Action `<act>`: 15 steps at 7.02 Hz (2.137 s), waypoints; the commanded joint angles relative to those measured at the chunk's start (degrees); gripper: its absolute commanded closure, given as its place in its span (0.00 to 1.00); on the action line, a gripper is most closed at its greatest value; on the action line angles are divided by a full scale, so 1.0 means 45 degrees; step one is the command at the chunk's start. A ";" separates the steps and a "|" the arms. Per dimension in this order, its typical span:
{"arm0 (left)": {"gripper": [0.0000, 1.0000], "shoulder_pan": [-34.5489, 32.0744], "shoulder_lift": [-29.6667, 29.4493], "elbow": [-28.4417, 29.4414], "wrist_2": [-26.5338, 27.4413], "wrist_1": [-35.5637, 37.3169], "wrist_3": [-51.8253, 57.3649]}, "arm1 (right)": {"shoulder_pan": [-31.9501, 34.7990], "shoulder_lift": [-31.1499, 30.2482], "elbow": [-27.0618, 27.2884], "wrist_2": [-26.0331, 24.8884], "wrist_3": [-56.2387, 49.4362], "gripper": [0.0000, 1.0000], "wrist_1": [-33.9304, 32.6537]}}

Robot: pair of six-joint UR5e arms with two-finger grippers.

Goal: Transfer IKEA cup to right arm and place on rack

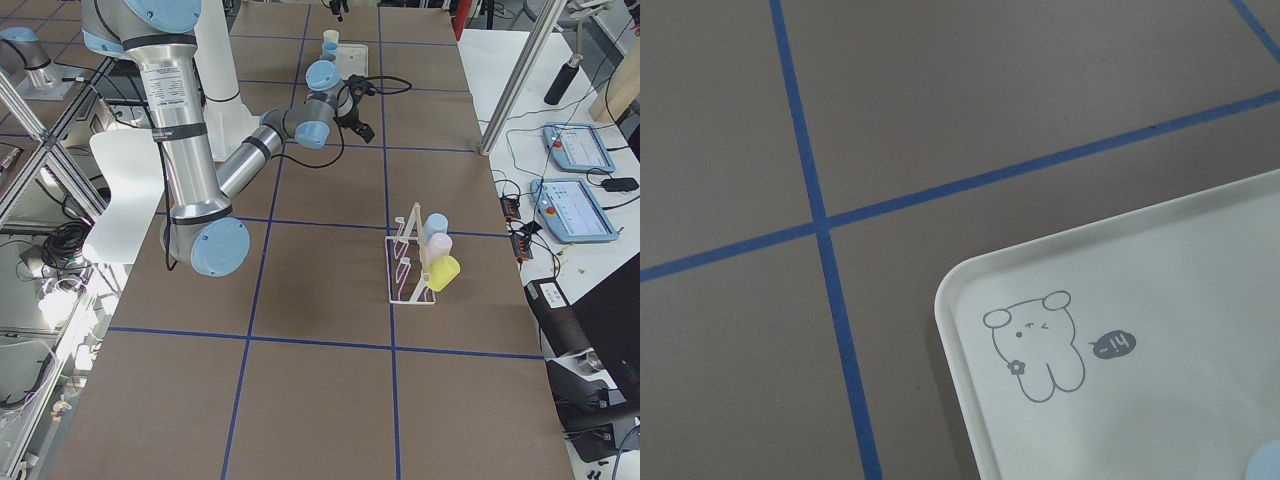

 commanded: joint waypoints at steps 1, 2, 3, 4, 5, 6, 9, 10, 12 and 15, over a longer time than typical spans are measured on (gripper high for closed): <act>0.00 0.0959 0.0004 0.0333 -0.0011 -0.0068 -0.0055 | -0.0040 -0.0069 0.0000 -0.0029 0.0000 0.01 -0.0013; 0.00 0.1467 0.0004 0.0353 -0.0011 -0.0068 -0.0055 | -0.0041 -0.0070 0.0000 -0.0029 0.0000 0.01 -0.0013; 0.05 0.1646 0.0004 0.0373 -0.0011 -0.0126 -0.0035 | -0.0041 -0.0070 0.0000 -0.0029 0.0000 0.01 -0.0013; 0.43 0.1648 0.0004 0.0412 -0.0031 -0.0417 -0.0074 | -0.0060 -0.0089 0.0000 -0.0241 -0.0020 0.01 -0.0013; 0.77 0.1648 0.0004 0.0490 -0.0031 -0.0439 0.0042 | -0.0041 -0.0089 0.0000 -0.0359 -0.0058 0.01 0.0007; 0.97 0.1629 0.0004 0.0529 -0.0012 -0.0478 0.0082 | -0.0060 -0.0089 -0.0019 -0.0361 -0.0117 0.01 0.0007; 1.00 0.1356 -0.0034 0.0276 -0.0226 -0.0479 0.0489 | -0.0079 0.0008 -0.0019 -0.0361 -0.0117 0.01 0.0026; 1.00 0.0060 -0.0093 0.0276 -0.0265 -0.0266 0.1382 | -0.0099 0.0067 -0.0019 -0.0361 -0.0137 0.01 0.0046; 1.00 -0.2907 -0.0636 0.0063 -0.1587 0.1114 0.3258 | -0.0196 0.0203 -0.0019 -0.0322 -0.0176 0.01 0.0104; 1.00 -0.4075 -0.2568 -0.3190 -0.3185 0.6093 0.0690 | -0.0956 0.0731 -0.0544 -0.0341 -0.0059 0.01 0.1911</act>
